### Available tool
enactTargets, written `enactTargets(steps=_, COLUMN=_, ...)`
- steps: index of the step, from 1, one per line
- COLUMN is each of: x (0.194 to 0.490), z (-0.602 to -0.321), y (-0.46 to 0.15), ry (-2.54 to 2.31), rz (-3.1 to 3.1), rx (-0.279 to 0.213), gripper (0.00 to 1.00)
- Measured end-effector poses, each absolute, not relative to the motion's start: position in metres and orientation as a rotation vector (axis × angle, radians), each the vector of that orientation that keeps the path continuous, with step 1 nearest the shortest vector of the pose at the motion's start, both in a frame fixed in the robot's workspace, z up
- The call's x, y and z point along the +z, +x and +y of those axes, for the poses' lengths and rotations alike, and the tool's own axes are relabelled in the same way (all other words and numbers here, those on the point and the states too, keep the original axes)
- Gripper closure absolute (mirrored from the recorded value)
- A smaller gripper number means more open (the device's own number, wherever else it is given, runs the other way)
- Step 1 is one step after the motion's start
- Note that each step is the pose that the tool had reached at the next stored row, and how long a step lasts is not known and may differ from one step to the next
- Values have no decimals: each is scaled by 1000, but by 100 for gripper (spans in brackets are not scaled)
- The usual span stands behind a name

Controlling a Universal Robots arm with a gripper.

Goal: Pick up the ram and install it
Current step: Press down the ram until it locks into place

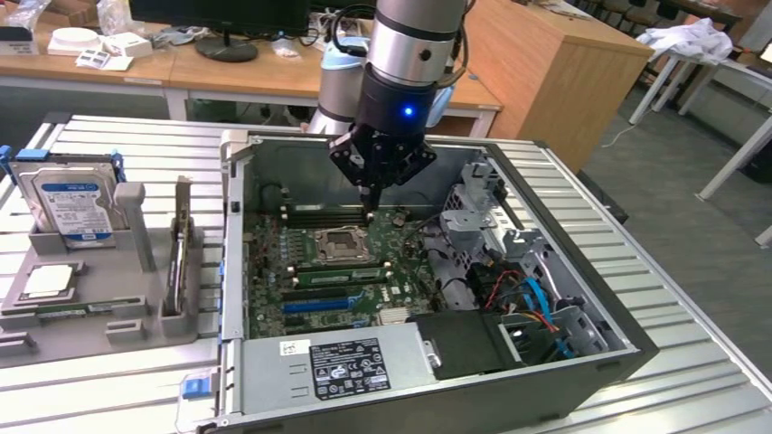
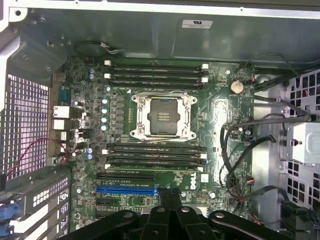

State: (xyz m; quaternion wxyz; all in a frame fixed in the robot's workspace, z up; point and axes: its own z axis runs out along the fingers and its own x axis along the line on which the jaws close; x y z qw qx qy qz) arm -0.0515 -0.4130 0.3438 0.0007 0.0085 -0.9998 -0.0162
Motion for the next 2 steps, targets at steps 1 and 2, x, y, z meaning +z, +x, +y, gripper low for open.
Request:
enactTargets(steps=1, x=344, z=-413, y=-51, ry=27, rz=-3140, rx=-51, gripper=89)
enactTargets(steps=2, x=344, z=-413, y=-52, ry=27, rz=-3140, rx=-51, gripper=89)
